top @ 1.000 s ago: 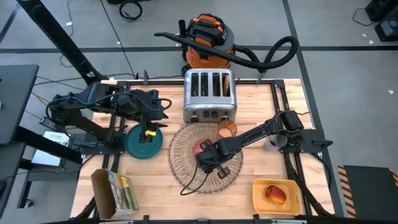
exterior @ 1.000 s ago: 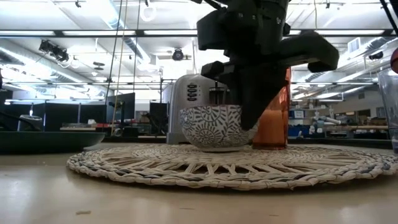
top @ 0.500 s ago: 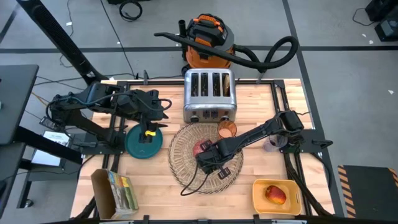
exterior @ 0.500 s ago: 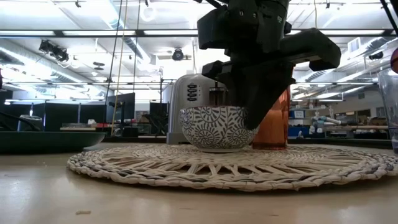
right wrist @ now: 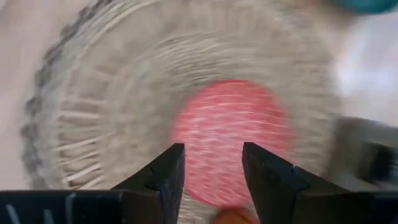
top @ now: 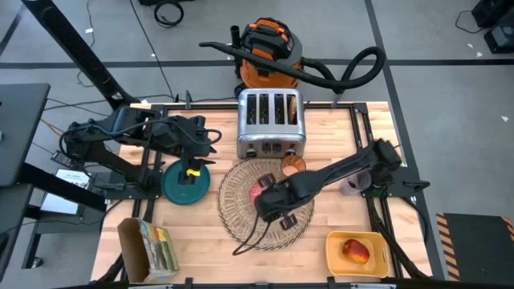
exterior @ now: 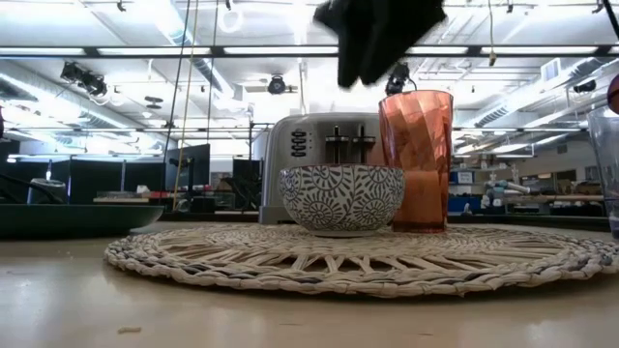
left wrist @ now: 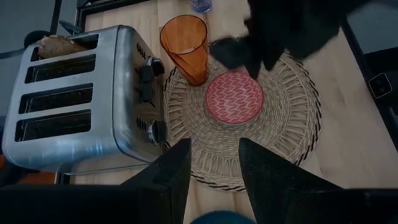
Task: Arrange a breakfast setting
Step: Put the blue plate on the brown placemat to the bottom left of the red patterned bowl
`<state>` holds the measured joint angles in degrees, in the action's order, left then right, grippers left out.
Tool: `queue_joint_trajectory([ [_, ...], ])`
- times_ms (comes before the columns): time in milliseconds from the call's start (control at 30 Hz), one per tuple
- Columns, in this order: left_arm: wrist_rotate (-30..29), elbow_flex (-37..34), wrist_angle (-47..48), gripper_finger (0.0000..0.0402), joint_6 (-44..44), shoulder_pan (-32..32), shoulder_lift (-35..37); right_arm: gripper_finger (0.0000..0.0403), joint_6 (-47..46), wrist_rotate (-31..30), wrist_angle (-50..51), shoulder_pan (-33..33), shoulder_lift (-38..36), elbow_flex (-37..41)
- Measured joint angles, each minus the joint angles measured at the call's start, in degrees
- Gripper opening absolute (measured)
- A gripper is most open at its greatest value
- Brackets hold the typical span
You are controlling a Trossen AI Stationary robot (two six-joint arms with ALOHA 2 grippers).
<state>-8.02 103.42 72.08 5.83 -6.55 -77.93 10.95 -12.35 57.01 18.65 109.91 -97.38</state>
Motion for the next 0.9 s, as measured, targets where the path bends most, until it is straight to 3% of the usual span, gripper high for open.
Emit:
queue_joint_trajectory([
  [267,-1.0,0.0,1.3,0.0141,-0.5,3.2,0.0,0.0165,-15.9,-23.6,-0.9,-5.1,-13.9,-0.1],
  [367,-1.0,0.0,2.2,0.0141,-0.7,5.0,0.0,0.0165,-23.4,-29.1,0.6,-8.2,-17.8,-0.1],
  [600,-1.0,0.0,4.1,0.0141,-2.8,8.2,0.0,0.0165,-35.0,-31.6,5.8,-16.8,-22.1,-0.1],
  [733,-1.0,-1.5,4.6,0.0141,-5.4,8.4,0.1,0.0169,-34.6,-31.5,7.3,-20.7,-21.8,0.0],
  [900,-1.0,-9.1,6.9,0.0141,-14.4,6.1,0.4,0.0174,-31.8,-32.8,6.9,-21.4,-21.1,0.0],
])
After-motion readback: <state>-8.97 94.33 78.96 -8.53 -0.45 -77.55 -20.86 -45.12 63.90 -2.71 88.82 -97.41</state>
